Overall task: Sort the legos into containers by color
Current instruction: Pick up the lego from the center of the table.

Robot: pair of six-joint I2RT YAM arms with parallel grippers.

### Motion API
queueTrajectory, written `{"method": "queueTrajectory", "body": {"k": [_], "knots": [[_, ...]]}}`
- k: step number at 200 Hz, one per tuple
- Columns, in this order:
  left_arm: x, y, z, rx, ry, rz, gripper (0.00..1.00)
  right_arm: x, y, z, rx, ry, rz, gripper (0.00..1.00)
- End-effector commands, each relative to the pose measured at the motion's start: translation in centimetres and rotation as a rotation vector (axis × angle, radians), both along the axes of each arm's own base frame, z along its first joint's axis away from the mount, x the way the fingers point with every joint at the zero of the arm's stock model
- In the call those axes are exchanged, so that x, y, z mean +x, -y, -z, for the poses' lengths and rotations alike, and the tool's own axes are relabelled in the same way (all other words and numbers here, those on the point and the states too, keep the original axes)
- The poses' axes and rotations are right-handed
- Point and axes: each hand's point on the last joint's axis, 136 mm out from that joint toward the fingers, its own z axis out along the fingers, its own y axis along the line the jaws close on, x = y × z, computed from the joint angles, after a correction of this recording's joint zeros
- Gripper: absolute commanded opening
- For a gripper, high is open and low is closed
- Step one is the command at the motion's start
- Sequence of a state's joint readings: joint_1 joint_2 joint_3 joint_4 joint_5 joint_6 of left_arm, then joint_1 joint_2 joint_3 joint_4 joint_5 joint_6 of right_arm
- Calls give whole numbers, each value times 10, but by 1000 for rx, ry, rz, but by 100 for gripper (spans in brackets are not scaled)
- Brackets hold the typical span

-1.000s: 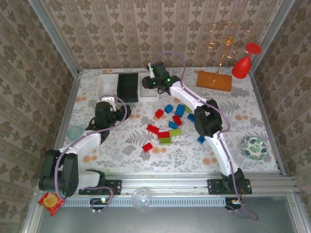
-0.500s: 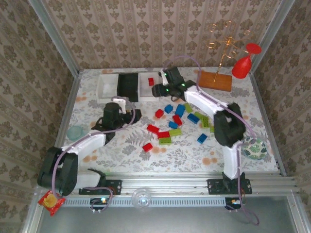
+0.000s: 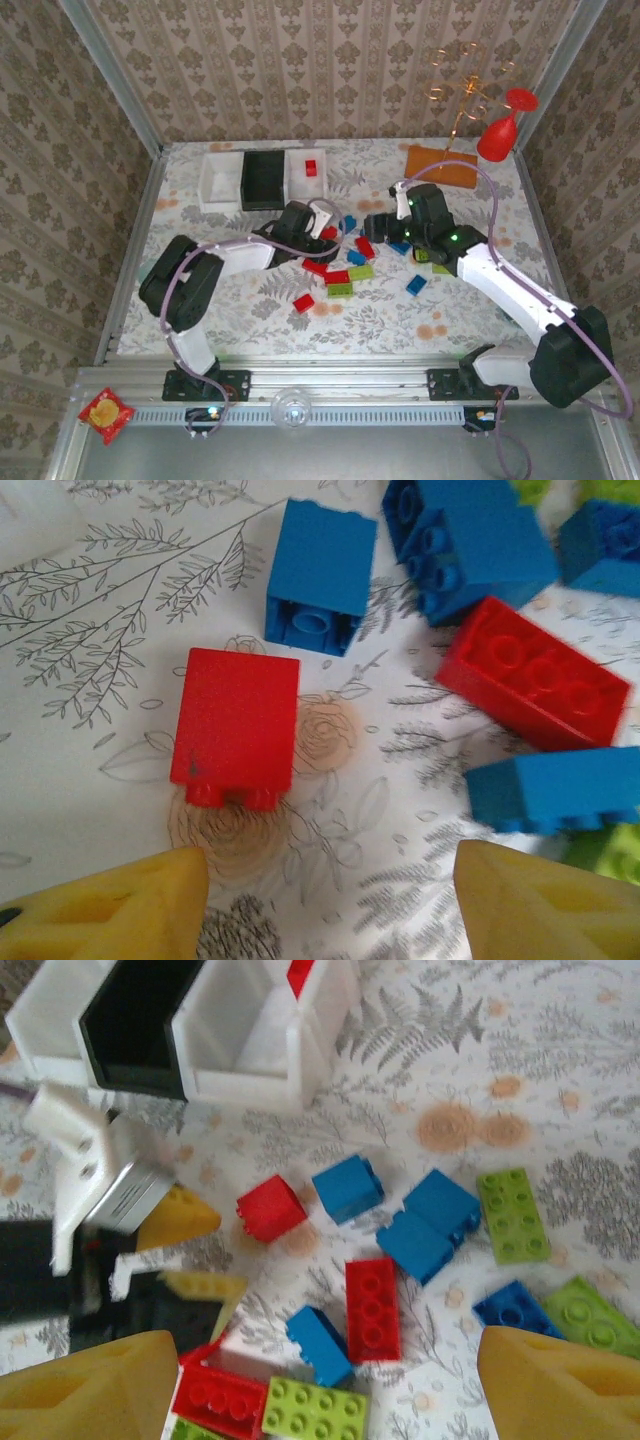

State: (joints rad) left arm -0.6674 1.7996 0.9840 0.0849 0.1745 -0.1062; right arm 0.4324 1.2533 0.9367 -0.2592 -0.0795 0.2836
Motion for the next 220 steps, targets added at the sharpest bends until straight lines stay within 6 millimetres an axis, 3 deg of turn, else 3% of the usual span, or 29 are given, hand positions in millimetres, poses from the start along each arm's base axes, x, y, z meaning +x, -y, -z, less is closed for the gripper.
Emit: {"method": "queueTrajectory", "body": {"k": [1, 55, 85, 100, 113, 153, 190, 220], "knots": [[12, -4, 12, 113, 16, 20, 64, -11, 8, 6, -23, -8, 7, 80], [37, 9, 33, 175, 5, 36, 50, -15, 6, 19, -1, -12, 0, 81], [46, 17, 34, 169, 16, 48, 50, -16, 5, 21, 11, -16, -2, 81], [50, 19, 37, 185, 13, 45, 59, -17, 3, 21, 18, -18, -9, 81], [55, 18, 38, 192, 16, 34, 61, -17, 4, 21, 17, -19, -6, 81], [58, 21, 33, 150, 3, 34, 46, -17, 5, 20, 17, -13, -1, 81], [52, 12, 7, 83, 48, -15, 36, -16, 4, 23, 38, -17, 8, 81], [64, -22, -48, -33, 146, -153, 27, -15, 3, 21, 67, 9, 18, 81]]}}
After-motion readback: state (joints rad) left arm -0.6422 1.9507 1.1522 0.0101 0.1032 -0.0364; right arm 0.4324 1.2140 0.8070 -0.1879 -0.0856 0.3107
